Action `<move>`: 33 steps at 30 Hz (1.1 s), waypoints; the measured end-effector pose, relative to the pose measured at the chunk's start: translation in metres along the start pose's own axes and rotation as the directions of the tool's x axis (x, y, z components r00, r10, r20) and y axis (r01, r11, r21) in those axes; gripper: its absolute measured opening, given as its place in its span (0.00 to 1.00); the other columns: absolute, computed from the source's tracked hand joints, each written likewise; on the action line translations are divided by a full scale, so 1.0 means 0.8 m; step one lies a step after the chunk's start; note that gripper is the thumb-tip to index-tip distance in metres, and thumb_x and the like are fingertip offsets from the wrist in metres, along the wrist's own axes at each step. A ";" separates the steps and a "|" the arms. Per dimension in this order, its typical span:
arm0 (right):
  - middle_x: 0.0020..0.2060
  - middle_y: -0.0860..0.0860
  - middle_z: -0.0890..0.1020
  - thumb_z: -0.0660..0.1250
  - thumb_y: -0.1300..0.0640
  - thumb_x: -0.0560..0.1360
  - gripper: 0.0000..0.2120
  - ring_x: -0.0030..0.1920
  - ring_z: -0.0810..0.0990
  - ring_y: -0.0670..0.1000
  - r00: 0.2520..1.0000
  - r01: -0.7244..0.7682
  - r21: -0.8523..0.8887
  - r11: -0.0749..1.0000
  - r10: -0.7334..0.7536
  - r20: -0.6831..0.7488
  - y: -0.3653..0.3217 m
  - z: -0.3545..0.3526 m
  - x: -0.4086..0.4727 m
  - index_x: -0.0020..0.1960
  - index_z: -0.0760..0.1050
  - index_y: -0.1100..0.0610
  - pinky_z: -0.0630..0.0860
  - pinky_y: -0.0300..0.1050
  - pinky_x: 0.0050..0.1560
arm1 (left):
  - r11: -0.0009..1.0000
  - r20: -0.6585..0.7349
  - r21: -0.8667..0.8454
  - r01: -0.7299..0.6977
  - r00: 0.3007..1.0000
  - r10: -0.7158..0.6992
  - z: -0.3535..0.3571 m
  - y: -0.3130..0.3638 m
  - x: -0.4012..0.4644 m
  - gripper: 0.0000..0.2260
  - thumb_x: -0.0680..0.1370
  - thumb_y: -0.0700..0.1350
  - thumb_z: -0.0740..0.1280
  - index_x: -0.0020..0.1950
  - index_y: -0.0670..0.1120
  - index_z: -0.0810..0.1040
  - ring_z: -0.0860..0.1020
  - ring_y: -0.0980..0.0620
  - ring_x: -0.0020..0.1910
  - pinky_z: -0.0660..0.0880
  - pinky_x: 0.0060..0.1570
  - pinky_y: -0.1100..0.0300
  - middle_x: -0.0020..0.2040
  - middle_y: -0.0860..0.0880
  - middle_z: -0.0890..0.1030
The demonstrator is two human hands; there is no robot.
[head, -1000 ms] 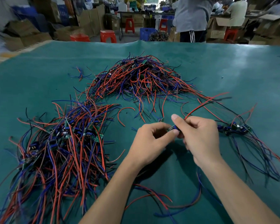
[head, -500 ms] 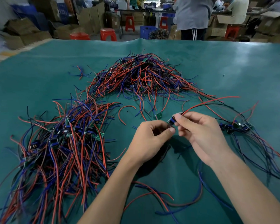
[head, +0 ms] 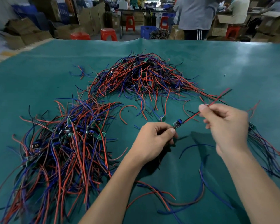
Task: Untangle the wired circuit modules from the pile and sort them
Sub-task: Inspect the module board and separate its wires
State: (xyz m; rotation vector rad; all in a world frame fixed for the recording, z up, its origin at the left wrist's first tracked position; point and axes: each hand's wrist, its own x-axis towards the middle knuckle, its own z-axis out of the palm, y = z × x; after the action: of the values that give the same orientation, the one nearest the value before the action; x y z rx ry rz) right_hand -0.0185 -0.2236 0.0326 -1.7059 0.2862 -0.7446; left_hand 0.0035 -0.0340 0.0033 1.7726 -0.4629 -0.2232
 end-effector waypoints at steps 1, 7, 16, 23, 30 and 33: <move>0.28 0.50 0.80 0.75 0.54 0.74 0.11 0.28 0.73 0.47 0.999 -0.010 0.015 1.000 0.011 -0.049 0.000 -0.005 0.004 0.33 0.83 0.48 0.71 0.38 0.27 | 1.000 0.006 0.019 0.000 1.000 0.000 0.000 0.000 0.000 0.10 0.81 0.44 0.66 0.42 0.46 0.84 0.71 0.60 0.27 0.68 0.31 0.66 0.30 0.55 0.80; 0.33 0.50 0.79 0.67 0.56 0.82 0.11 0.25 0.71 0.44 0.919 -0.105 0.262 0.959 0.194 -0.343 -0.002 -0.028 0.022 0.40 0.78 0.53 0.68 0.39 0.25 | 0.996 -0.024 0.086 0.002 1.000 0.000 0.002 0.000 -0.001 0.10 0.81 0.42 0.64 0.42 0.46 0.82 0.70 0.60 0.25 0.67 0.29 0.66 0.30 0.55 0.80; 0.34 0.49 0.84 0.73 0.53 0.78 0.07 0.31 0.79 0.45 0.911 -0.250 0.021 0.968 0.228 0.342 -0.002 0.035 -0.028 0.44 0.83 0.56 0.73 0.40 0.26 | 0.999 -0.089 -0.030 0.019 0.996 -0.022 0.002 0.002 0.003 0.09 0.83 0.39 0.60 0.46 0.42 0.76 0.75 0.54 0.29 0.71 0.33 0.64 0.32 0.49 0.83; 0.34 0.51 0.85 0.76 0.62 0.74 0.08 0.33 0.78 0.46 0.945 -0.125 0.087 0.988 0.092 0.313 -0.001 0.027 -0.025 0.37 0.83 0.55 0.73 0.38 0.28 | 0.999 -0.022 0.034 -0.036 0.999 0.037 0.002 0.003 0.001 0.10 0.82 0.41 0.63 0.44 0.42 0.80 0.76 0.56 0.32 0.74 0.38 0.62 0.33 0.51 0.83; 0.34 0.48 0.85 0.74 0.65 0.75 0.08 0.30 0.76 0.46 0.970 -0.112 0.145 0.983 0.076 0.232 -0.003 0.022 -0.018 0.38 0.82 0.58 0.74 0.36 0.31 | 0.998 0.041 -0.058 -0.034 0.999 0.036 0.000 0.005 0.000 0.11 0.82 0.41 0.63 0.42 0.41 0.80 0.76 0.54 0.33 0.73 0.39 0.59 0.32 0.49 0.82; 0.31 0.46 0.83 0.72 0.68 0.76 0.10 0.31 0.76 0.45 0.984 -0.154 0.269 0.951 0.123 0.129 -0.009 0.012 -0.009 0.39 0.80 0.57 0.72 0.35 0.33 | 0.999 0.042 -0.025 -0.021 0.999 0.022 0.002 0.003 0.000 0.11 0.81 0.42 0.63 0.40 0.45 0.80 0.76 0.55 0.32 0.72 0.37 0.61 0.32 0.50 0.83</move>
State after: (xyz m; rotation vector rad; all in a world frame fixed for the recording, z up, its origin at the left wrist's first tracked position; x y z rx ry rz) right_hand -0.0195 -0.2097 0.0360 -1.4378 0.2108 -0.5549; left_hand 0.0022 -0.0359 0.0053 1.7407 -0.5072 -0.2513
